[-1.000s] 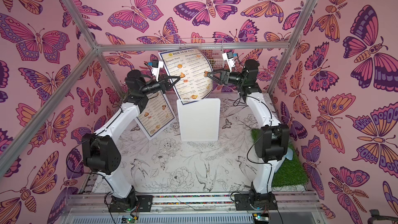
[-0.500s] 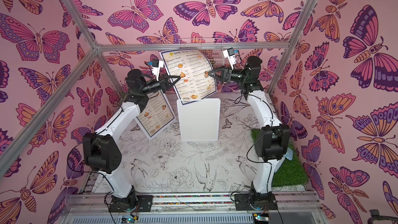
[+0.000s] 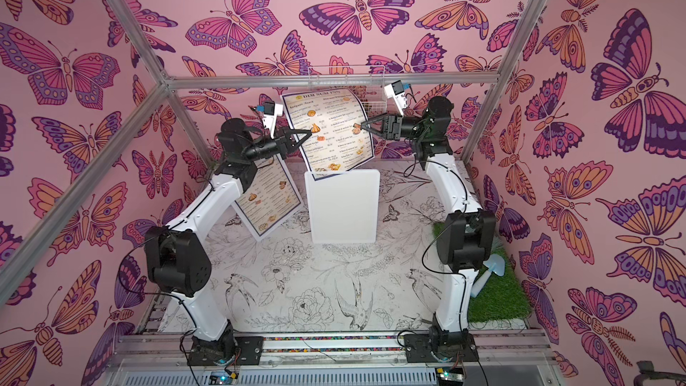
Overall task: Insert the menus into the narrow rack
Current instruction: Insert the menu into the narrow rack.
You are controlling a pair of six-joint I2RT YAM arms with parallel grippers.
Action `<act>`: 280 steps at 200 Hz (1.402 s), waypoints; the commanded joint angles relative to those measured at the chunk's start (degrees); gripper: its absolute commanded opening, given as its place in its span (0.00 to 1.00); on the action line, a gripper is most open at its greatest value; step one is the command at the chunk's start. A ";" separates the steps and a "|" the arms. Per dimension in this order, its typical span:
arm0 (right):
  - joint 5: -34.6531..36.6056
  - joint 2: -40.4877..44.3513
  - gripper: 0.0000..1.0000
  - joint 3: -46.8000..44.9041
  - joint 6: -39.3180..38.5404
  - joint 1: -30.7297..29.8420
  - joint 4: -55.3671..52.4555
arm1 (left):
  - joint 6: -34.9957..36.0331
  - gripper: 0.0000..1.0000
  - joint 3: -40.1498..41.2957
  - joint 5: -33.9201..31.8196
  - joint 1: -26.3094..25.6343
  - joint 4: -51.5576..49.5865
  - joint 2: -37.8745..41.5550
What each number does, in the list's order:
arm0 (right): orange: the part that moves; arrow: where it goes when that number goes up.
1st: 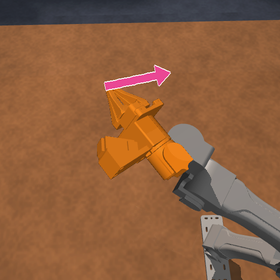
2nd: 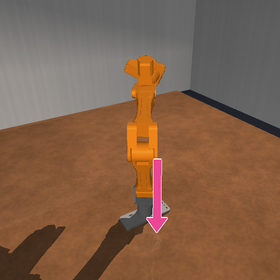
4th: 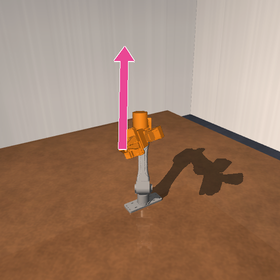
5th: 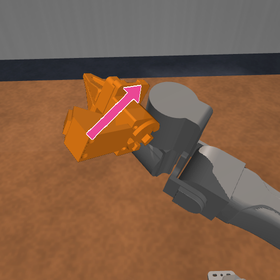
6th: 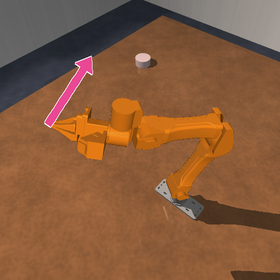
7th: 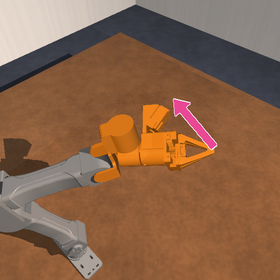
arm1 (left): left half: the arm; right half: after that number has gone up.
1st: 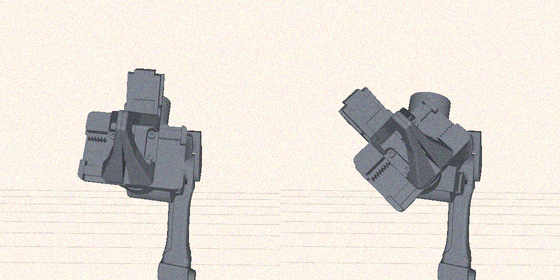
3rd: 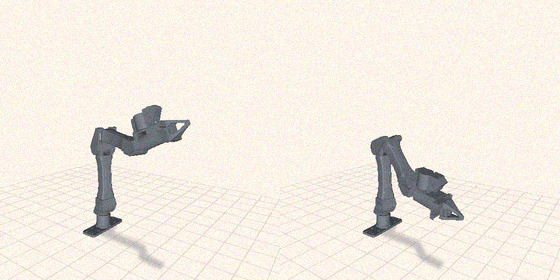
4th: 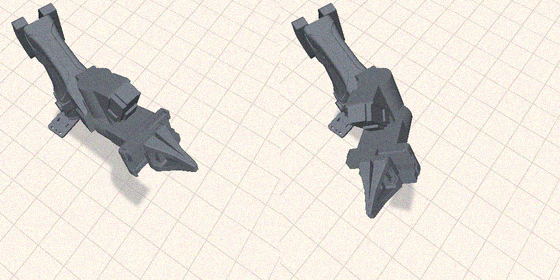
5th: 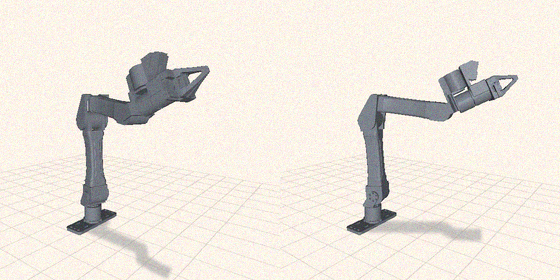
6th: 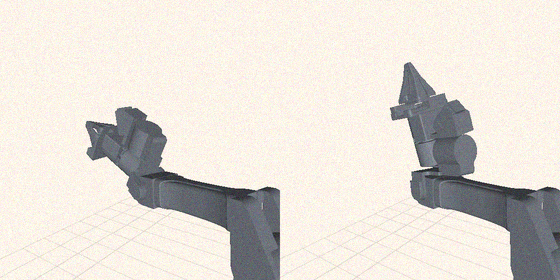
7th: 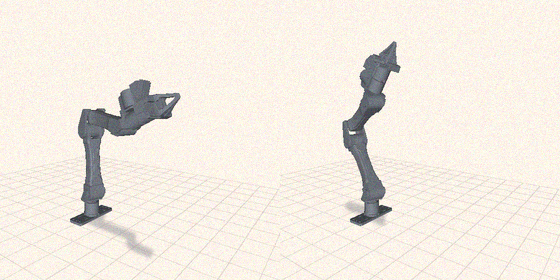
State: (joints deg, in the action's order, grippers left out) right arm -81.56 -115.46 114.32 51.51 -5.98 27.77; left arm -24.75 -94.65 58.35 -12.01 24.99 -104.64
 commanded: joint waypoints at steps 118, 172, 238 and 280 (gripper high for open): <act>4.89 3.85 0.10 0.53 -26.20 0.08 -28.53 | -0.90 0.32 -1.84 0.89 -0.04 -0.53 -0.50; 7.37 6.29 0.00 0.20 -33.06 0.04 -35.55 | -1.17 0.41 -1.94 0.19 -0.16 -0.21 -0.78; 17.12 8.91 0.00 1.17 -49.16 -1.27 -52.79 | -1.93 0.49 -2.50 -0.95 -0.12 0.14 -1.69; 22.36 9.50 0.00 0.26 -51.46 -2.52 -52.66 | -1.97 0.50 -2.64 -1.66 -0.12 0.23 -2.06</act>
State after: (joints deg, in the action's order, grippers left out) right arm -63.66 -107.77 114.32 4.05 -7.51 -22.52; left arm -26.26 -95.90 57.14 -12.01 24.16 -105.49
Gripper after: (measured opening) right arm 0.055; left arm 0.495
